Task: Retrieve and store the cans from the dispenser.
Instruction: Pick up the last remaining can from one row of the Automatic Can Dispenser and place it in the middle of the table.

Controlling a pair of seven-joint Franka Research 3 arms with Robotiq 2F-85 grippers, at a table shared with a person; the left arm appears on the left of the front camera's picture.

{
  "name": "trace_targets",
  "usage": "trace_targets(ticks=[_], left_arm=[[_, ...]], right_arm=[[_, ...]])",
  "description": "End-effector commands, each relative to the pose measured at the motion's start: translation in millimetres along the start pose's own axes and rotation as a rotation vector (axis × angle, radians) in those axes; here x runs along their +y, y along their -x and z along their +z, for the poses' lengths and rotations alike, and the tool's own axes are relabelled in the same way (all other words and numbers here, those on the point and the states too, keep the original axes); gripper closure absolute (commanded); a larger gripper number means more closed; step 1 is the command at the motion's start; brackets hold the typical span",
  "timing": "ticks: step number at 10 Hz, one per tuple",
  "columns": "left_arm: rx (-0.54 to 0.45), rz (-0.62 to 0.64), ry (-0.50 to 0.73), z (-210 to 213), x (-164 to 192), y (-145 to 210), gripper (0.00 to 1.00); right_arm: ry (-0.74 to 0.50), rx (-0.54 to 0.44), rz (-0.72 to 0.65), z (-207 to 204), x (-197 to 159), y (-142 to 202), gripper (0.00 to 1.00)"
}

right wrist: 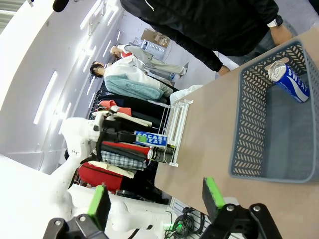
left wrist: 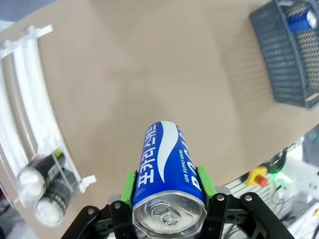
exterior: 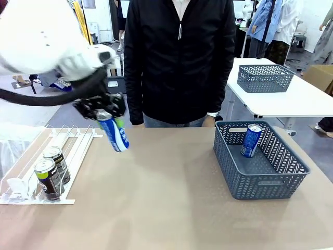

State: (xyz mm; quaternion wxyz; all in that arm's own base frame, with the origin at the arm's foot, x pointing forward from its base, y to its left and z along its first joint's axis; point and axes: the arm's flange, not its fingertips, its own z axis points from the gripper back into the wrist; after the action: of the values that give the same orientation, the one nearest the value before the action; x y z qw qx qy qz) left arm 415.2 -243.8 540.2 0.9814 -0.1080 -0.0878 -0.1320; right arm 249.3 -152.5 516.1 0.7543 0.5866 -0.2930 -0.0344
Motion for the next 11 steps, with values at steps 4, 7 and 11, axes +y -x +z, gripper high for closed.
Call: trace_targets(ticks=[4,7,11], left_arm=[[0.203,-0.274,-0.19,-150,-144,-29,1.0],[0.186,-0.29,-0.214,-175,-155,-17,1.0],[0.207,-0.297,-0.207,-182,-155,-15,1.0]], right_arm=[[-0.023,-0.02,0.026,-2,2,-3,0.0],[-0.023,-0.02,0.026,-2,2,-3,0.0],[-0.023,-0.02,0.026,-2,2,-3,0.0]])
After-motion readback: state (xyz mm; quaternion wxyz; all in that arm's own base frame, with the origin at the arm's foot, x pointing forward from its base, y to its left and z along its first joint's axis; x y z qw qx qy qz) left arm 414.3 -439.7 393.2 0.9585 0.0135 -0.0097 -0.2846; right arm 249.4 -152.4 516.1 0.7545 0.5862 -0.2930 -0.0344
